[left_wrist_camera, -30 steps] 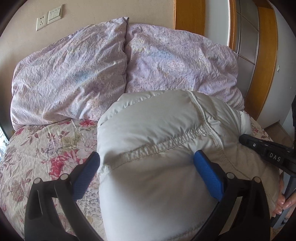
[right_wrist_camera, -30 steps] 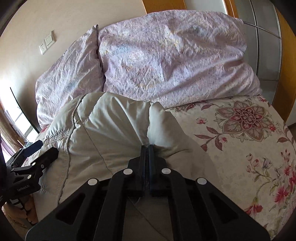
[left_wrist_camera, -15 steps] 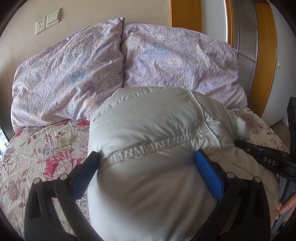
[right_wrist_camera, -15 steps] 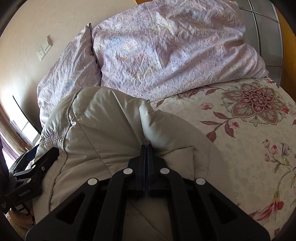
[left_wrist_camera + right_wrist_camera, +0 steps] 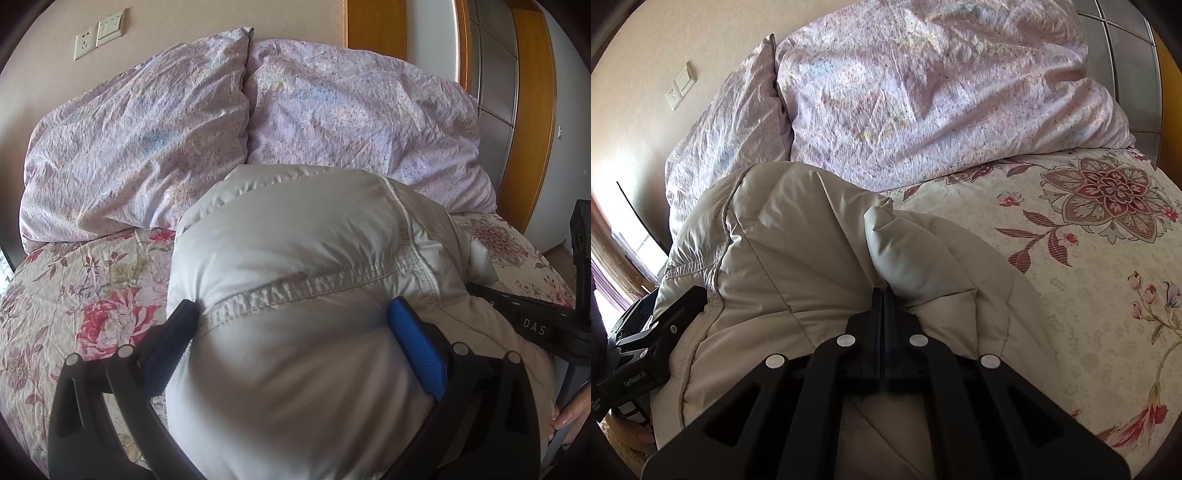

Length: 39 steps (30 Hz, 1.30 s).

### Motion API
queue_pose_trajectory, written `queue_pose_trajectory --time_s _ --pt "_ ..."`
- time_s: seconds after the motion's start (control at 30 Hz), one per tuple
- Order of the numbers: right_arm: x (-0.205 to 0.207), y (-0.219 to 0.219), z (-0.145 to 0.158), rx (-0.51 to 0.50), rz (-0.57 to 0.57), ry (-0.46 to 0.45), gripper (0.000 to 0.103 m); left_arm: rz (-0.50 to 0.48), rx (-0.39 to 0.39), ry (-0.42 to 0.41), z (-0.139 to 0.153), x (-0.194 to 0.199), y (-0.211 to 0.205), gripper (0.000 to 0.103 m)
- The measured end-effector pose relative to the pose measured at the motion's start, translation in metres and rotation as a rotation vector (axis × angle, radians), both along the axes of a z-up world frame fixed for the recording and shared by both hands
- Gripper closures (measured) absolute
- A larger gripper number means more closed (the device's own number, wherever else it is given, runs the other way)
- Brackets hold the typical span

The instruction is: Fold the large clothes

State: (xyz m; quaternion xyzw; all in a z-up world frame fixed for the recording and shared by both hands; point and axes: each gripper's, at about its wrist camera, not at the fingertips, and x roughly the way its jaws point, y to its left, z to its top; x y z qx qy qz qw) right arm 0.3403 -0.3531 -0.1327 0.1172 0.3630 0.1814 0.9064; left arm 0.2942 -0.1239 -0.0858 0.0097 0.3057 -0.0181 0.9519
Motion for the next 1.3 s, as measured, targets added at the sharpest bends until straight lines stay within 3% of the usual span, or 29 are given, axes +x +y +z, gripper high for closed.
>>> queue_pose_trajectory --time_s 0.37,0.5,0.73,0.83,0.93,1.07,1.3 --pt "0.003 -0.001 -0.003 0.004 -0.016 0.013 0.103 0.018 0.024 0.004 -0.003 0.005 -0.002 0.002" --pt "-0.003 -0.001 0.018 -0.022 -0.068 0.043 0.103 -0.001 0.018 0.059 0.013 0.000 0.004 0.002" --pt "0.008 0.000 0.056 -0.027 -0.122 -0.047 0.103 0.019 0.121 0.024 0.038 0.018 0.011 0.002" --pt "0.022 0.000 0.049 -0.041 -0.140 -0.011 0.103 0.014 0.138 0.027 0.037 0.030 0.007 0.002" --pt "0.029 0.000 0.030 -0.044 -0.141 0.040 0.103 -0.009 0.105 0.060 0.031 0.039 0.005 0.002" --pt "0.031 0.000 0.019 -0.039 -0.143 0.036 0.103 -0.015 0.051 0.082 0.021 0.046 0.006 0.002" --pt "0.033 0.002 0.008 -0.048 -0.132 0.035 0.103 -0.004 0.048 0.077 0.009 0.050 0.001 0.002"
